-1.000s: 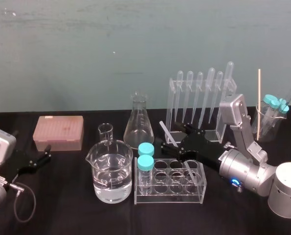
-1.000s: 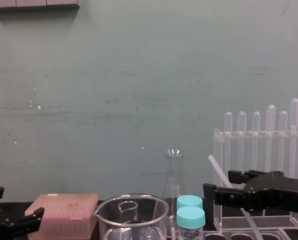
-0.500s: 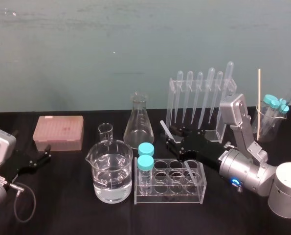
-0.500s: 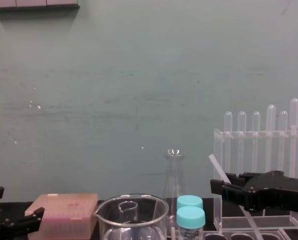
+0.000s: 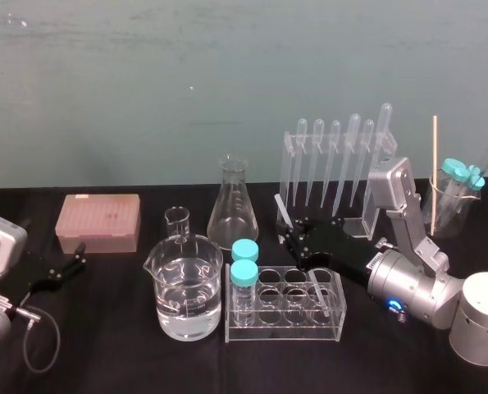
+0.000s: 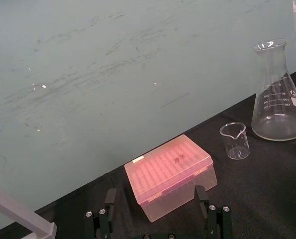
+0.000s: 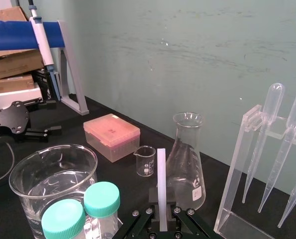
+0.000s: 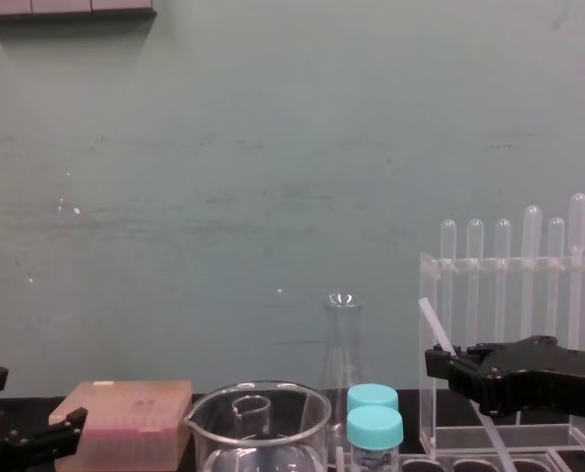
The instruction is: Pick up the stirring rod with one hand, then place it down.
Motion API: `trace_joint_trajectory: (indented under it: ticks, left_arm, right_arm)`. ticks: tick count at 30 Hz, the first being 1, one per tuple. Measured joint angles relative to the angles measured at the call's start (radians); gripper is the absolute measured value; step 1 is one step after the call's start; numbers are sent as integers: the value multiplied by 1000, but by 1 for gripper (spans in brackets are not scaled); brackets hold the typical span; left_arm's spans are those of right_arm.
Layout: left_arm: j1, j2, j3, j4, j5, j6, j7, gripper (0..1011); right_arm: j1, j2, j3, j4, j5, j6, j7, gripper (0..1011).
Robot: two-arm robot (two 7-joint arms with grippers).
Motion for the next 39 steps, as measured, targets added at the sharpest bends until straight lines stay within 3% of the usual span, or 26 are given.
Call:
trace_joint_trajectory:
  ticks: [5,9,11,18,21,24,29,39]
  left_arm:
    - [0,0,0,0,0,0,0,1000]
    - [0,0,0,0,0,0,0,1000]
    - [0,0,0,0,0,0,0,1000]
    - [0,0,0,0,0,0,0,1000]
    - [0,0,0,0,0,0,0,1000]
    - [0,0,0,0,0,0,0,1000]
    - [0,0,0,0,0,0,0,1000]
    - [0,0,0,0,0,0,0,1000]
  right_arm:
    - [-4,-4,8,0,0,-9,1,67]
    - [-15,-15,35,-1,-1,-59,4,67]
    - [-24,-26,58,-5,-11,-134,4,67]
    - [-33,-58,114,-8,-20,-301,13,67]
    - [-33,-79,153,-4,2,-388,32,67]
    - [-34,-90,178,13,39,-441,70,67]
    - [-41,-99,198,40,82,-460,118,67]
    - [-52,-100,203,69,72,-435,126,67]
